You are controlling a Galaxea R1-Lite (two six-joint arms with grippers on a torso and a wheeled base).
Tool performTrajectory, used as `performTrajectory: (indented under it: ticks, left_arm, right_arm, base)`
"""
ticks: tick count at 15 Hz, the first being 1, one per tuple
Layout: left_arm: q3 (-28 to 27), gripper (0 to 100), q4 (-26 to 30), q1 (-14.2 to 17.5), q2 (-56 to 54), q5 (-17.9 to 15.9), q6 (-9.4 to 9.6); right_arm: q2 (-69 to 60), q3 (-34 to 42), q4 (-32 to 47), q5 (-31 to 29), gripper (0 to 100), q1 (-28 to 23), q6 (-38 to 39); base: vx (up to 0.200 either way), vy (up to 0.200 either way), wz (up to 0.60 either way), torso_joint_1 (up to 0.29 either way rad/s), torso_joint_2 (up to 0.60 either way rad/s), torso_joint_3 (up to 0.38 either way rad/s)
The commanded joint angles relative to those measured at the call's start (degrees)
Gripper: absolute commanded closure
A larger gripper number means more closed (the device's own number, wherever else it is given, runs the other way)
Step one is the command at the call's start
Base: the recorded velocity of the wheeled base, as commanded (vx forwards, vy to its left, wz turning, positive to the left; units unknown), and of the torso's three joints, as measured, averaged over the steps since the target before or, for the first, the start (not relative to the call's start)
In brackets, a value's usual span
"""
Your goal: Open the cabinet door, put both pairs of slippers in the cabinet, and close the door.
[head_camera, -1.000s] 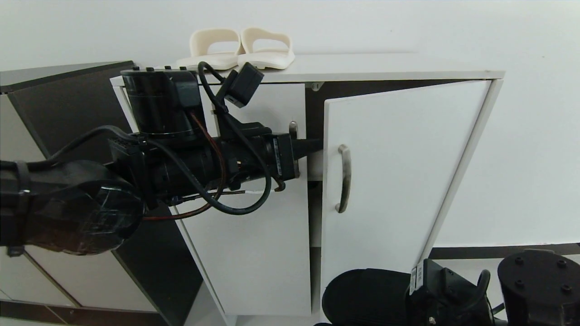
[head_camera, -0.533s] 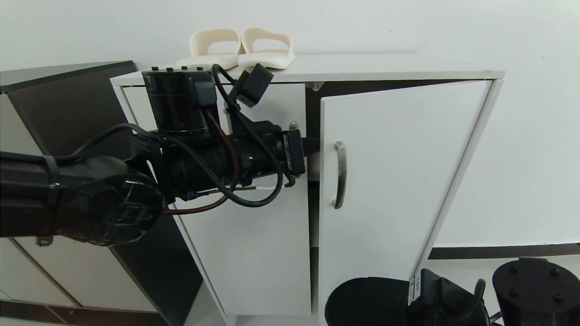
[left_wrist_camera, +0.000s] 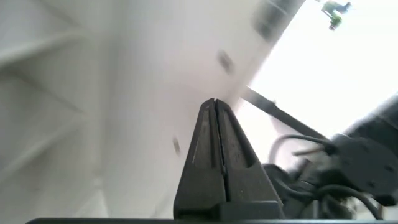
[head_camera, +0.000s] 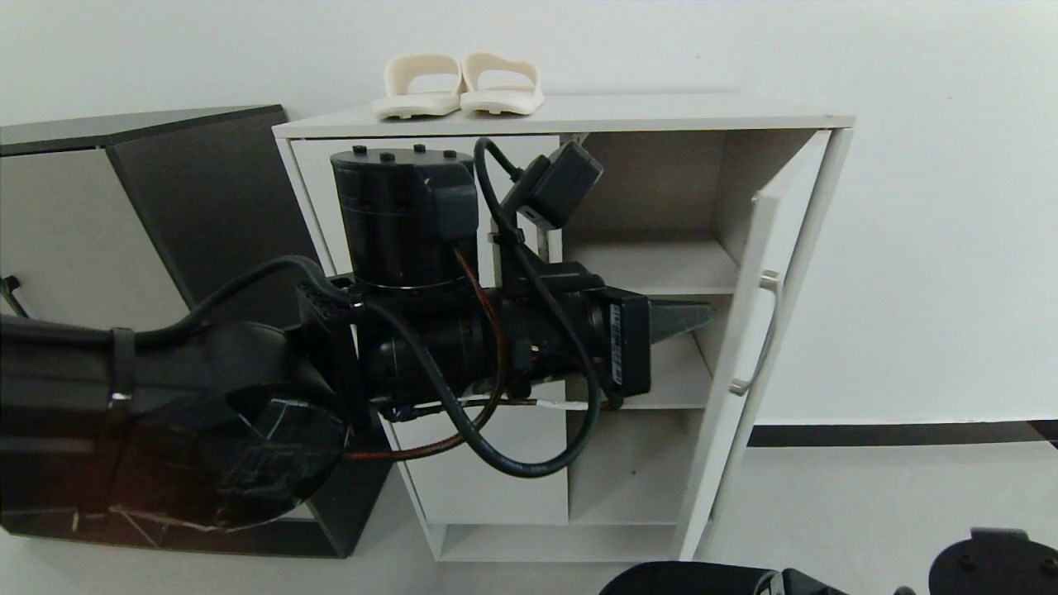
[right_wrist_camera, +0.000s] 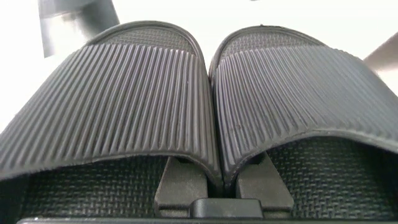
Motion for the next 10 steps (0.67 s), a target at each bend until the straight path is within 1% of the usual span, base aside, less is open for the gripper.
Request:
performTrajectory:
  ticks: [1,3,5,6,7,8,9,10]
  left_arm:
    - [0.31,100,-1.06,-0.68,0.37,0.19,-0.10]
    - [1.01,100,-2.64,2.84,0.10,0.54,-0.19]
    - [2.68,100,-3.08,7.06,-2.09,0.80,-0.19]
    - [4.62,100,-3.08,9.34,-4.64,2.21,-0.01]
    - [8.75,100,-2.73,11.10,-10.80,5.90,0.16]
    - [11.65,100,-1.67,12.15,-16.33,9.86,0.16]
    - [12.97,100,0.96,13.03,-20.02,13.64,0.16]
    - [13.84,100,11.60,14.17,-26.26,25.59,1.13]
  right_arm:
    - [-1.28,0.38,-0.16,-0.10,100,2.29,0.03]
    - [-1.01,-0.50,-0.34,-0.10,100,2.02,0.47]
    - [0.66,-2.52,-0.34,-0.45,100,-0.09,1.09]
    - [2.41,-4.98,-0.34,-1.77,100,-2.46,2.41]
    - [5.58,-8.58,-0.42,-9.68,100,-4.30,5.57]
    - [8.57,-11.48,-1.13,-19.52,100,-4.48,8.47]
    - [10.33,-13.77,-2.36,-25.85,100,-4.57,10.58]
    - [12.08,-18.51,-3.06,-32.27,100,-4.92,13.30]
  base:
    - [-0.200,0.000,0.00,-0.002,-0.01,0.007]
    - [-0.200,0.000,0.00,0.000,0.01,0.009]
    - [0.000,0.000,0.00,0.000,0.00,0.000]
    - [0.000,0.000,0.00,0.000,0.00,0.000]
    - [0.000,0.000,0.00,0.000,0.00,0.000]
    - [0.000,0.000,0.00,0.000,0.00,0.000]
    - [0.000,0.000,0.00,0.000,0.00,0.000]
    - [0.000,0.000,0.00,0.000,0.00,0.000]
